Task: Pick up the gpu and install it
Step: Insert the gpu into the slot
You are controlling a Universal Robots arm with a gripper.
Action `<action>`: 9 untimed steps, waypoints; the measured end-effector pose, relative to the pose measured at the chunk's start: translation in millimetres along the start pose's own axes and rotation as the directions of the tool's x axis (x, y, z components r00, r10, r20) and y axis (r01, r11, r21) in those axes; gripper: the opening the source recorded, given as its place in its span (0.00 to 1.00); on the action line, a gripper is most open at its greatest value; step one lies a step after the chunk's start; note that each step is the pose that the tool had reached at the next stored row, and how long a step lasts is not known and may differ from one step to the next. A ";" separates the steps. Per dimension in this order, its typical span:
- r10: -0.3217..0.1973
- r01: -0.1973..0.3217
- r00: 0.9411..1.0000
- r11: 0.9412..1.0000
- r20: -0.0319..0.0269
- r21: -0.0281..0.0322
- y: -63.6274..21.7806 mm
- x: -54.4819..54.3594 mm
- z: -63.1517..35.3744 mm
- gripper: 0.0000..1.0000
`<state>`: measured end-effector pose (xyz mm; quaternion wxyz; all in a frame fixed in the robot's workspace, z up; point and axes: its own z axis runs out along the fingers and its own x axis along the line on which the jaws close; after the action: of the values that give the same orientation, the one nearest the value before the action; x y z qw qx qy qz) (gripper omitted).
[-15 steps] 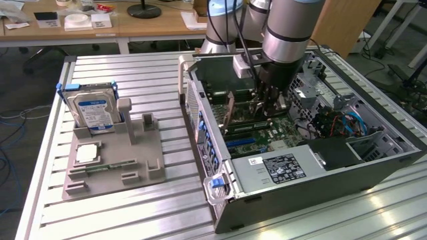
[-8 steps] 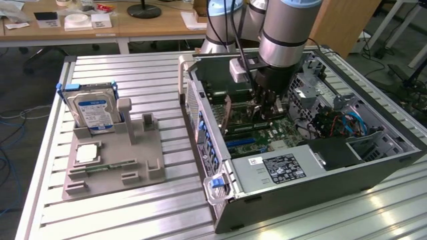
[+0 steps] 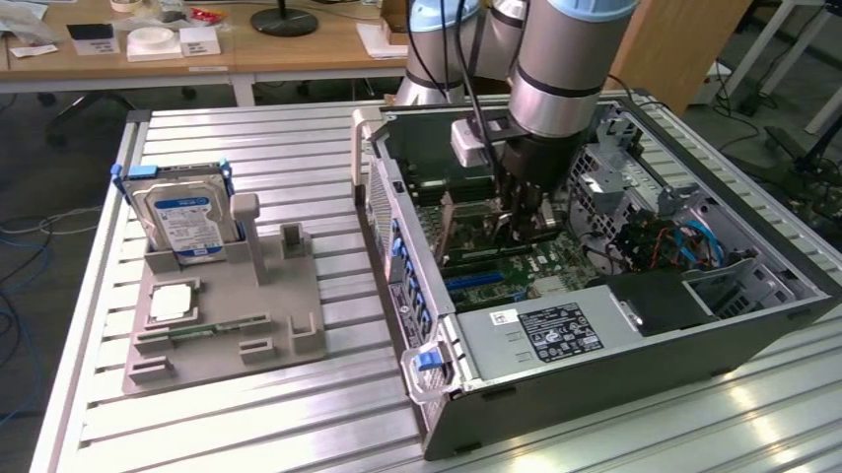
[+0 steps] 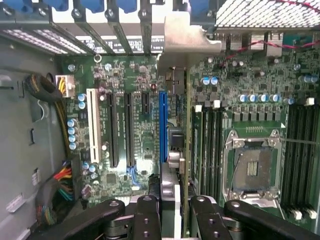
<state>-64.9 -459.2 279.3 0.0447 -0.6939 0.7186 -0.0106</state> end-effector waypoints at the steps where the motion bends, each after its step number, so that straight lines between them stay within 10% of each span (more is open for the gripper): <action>1: 0.000 0.000 1.000 1.000 0.000 -0.006 0.1 0.0 0.6 0.28; 9: 0.002 -0.001 1.000 1.000 0.005 -0.009 1.6 6.1 9.1 0.28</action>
<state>-66.0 -464.8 269.9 0.0431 -0.6936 0.7190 -0.0055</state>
